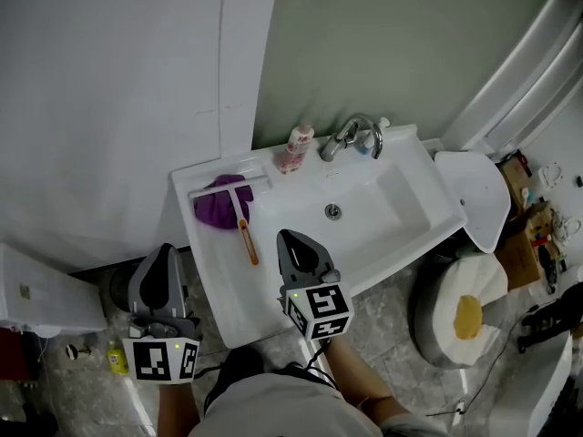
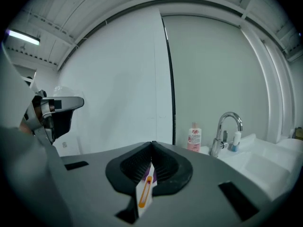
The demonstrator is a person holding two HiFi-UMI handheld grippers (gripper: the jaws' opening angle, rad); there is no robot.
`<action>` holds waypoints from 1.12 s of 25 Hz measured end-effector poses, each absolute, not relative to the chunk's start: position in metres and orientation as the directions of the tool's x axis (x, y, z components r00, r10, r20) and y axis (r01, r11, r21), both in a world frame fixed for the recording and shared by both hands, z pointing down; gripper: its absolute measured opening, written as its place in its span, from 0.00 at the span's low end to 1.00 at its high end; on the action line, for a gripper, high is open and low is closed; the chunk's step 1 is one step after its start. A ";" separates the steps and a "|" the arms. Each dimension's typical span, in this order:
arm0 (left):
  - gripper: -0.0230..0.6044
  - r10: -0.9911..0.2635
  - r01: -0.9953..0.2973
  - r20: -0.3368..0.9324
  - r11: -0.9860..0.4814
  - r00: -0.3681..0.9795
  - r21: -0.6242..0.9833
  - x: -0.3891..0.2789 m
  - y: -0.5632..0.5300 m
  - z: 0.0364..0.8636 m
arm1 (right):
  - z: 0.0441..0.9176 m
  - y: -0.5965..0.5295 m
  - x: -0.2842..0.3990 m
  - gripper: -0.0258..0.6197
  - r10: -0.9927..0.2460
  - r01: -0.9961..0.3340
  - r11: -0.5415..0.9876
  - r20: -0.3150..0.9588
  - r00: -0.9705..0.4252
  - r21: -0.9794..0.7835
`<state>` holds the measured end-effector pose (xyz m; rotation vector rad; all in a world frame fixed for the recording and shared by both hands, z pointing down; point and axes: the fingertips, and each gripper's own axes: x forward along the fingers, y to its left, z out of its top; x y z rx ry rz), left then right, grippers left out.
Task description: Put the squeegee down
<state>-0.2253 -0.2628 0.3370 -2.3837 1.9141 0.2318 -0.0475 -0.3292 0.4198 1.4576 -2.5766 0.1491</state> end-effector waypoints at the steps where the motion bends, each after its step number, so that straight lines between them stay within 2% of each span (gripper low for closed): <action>1: 0.05 -0.962 -0.975 -0.169 -0.221 0.213 0.032 -0.221 -0.260 0.335 | 0.413 -0.324 -0.043 0.04 -0.841 -0.857 0.516 0.188 -0.507 0.000; 13: 0.05 -0.951 -0.973 -0.210 -0.231 0.226 -0.001 -0.177 -0.217 0.313 | 0.355 -0.269 0.015 0.04 -0.871 -0.872 0.489 0.071 -0.486 0.026; 28: 0.05 -0.947 -0.977 -0.244 -0.210 0.211 -0.028 -0.146 -0.166 0.294 | 0.324 -0.211 0.064 0.04 -0.892 -0.891 0.451 -0.002 -0.452 0.058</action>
